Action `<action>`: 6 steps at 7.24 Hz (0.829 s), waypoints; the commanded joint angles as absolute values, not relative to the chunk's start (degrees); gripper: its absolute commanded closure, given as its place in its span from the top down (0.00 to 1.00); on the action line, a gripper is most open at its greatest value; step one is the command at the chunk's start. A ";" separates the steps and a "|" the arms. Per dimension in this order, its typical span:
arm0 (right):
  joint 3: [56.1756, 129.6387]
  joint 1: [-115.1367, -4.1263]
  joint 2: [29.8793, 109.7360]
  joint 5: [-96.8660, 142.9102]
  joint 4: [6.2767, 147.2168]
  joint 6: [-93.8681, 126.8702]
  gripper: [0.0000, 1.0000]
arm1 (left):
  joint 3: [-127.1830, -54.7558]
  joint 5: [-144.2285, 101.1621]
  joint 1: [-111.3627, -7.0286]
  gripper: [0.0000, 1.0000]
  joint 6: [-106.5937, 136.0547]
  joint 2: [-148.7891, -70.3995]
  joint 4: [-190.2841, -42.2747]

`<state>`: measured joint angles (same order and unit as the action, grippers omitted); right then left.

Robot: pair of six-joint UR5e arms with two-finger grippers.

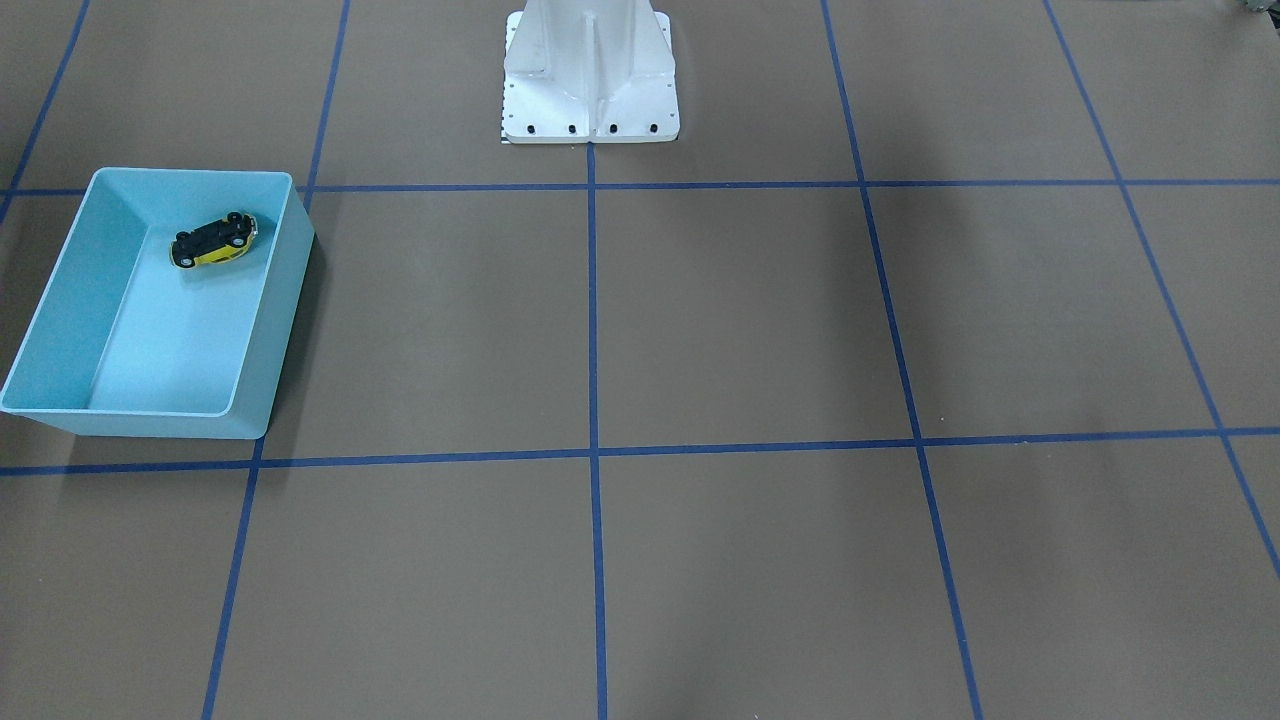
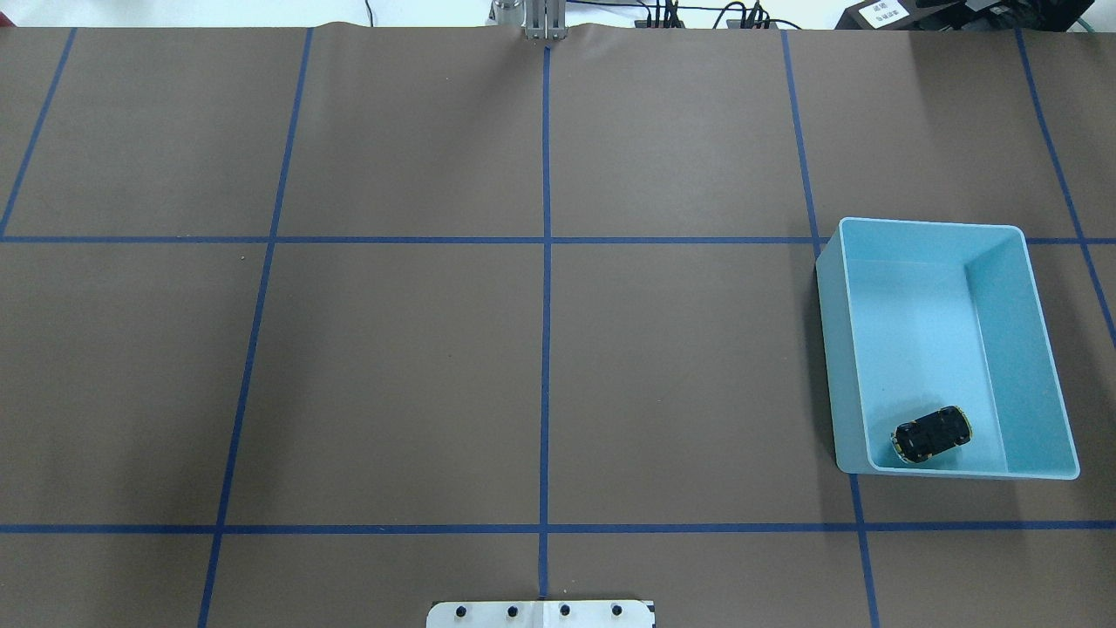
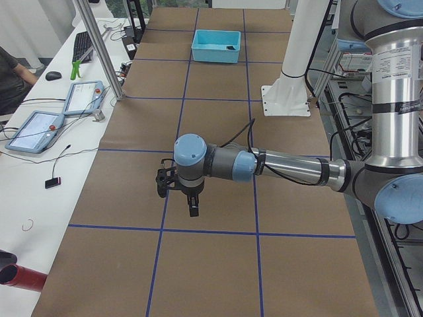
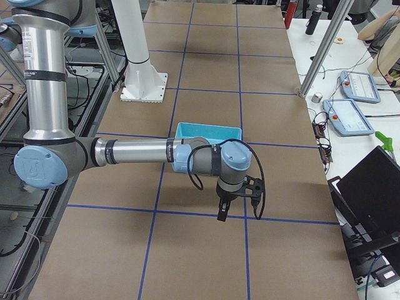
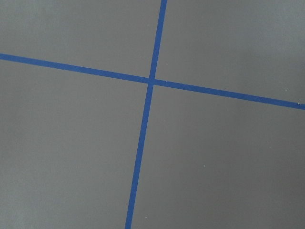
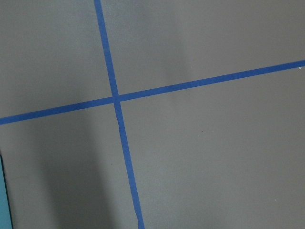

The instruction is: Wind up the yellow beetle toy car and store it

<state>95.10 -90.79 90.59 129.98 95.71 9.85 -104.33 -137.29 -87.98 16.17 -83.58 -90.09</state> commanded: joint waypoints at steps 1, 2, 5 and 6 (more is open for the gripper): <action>98.24 -90.79 92.45 129.99 95.71 9.93 0.99 | -104.33 -137.29 -87.98 1.00 16.17 -83.58 -90.09; 99.31 -90.79 93.50 129.99 95.71 9.93 0.99 | -104.33 -137.29 -87.98 1.00 16.17 -83.58 -90.09; 99.23 -90.79 93.87 129.99 95.71 9.93 0.99 | -104.33 -137.29 -87.98 1.00 16.17 -83.58 -90.09; 99.05 -90.79 93.87 129.99 95.71 9.84 0.99 | -104.33 -137.29 -87.98 1.00 16.17 -83.58 -90.09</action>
<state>99.22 -90.79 93.79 129.99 95.71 9.92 -104.33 -137.29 -87.98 16.16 -83.58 -90.09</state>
